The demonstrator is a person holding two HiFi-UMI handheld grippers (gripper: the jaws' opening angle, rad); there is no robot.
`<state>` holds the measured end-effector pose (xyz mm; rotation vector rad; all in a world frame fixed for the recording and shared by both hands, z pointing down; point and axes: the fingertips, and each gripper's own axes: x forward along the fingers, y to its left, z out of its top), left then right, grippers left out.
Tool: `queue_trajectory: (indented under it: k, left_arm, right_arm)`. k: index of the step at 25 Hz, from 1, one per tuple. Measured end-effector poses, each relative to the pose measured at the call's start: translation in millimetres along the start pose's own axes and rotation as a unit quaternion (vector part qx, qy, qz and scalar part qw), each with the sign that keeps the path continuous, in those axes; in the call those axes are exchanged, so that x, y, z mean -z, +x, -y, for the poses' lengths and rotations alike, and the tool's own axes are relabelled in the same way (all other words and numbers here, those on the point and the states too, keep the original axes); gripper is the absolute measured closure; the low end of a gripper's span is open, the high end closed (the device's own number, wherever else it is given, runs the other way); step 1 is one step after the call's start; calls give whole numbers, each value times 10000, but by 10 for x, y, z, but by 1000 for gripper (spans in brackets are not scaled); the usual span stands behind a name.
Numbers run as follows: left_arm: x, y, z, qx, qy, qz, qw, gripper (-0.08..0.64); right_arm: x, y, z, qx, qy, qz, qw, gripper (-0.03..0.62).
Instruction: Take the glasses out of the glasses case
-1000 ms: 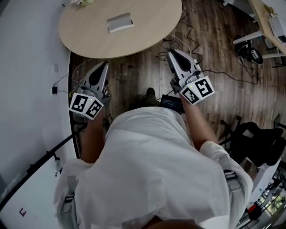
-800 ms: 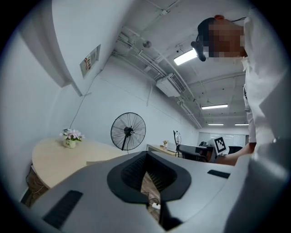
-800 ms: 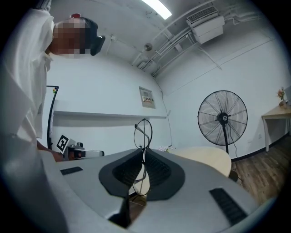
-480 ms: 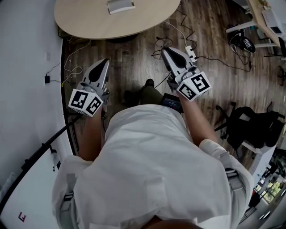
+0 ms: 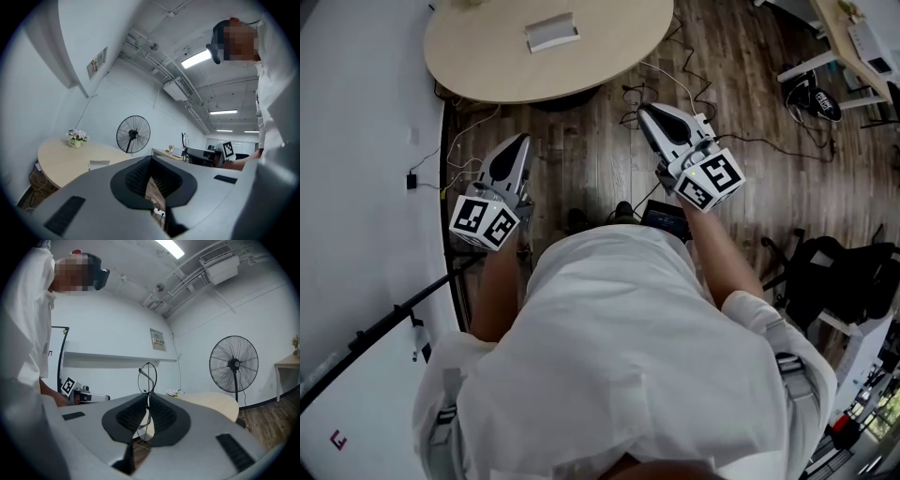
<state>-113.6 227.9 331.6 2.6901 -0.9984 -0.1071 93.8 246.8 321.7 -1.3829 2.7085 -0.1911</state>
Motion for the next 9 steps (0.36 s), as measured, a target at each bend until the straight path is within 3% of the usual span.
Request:
queue_trajectory:
  k: [5,9]
  left_arm:
    - [28,259,112,48,-39,-59,10000,548]
    - [144,431,186,58,-96,-220,9997,548]
  right_arm:
    - [37,-334,426,402,351,-27,9986,555]
    - [1,-557,705,582,308,-55,9978,555]
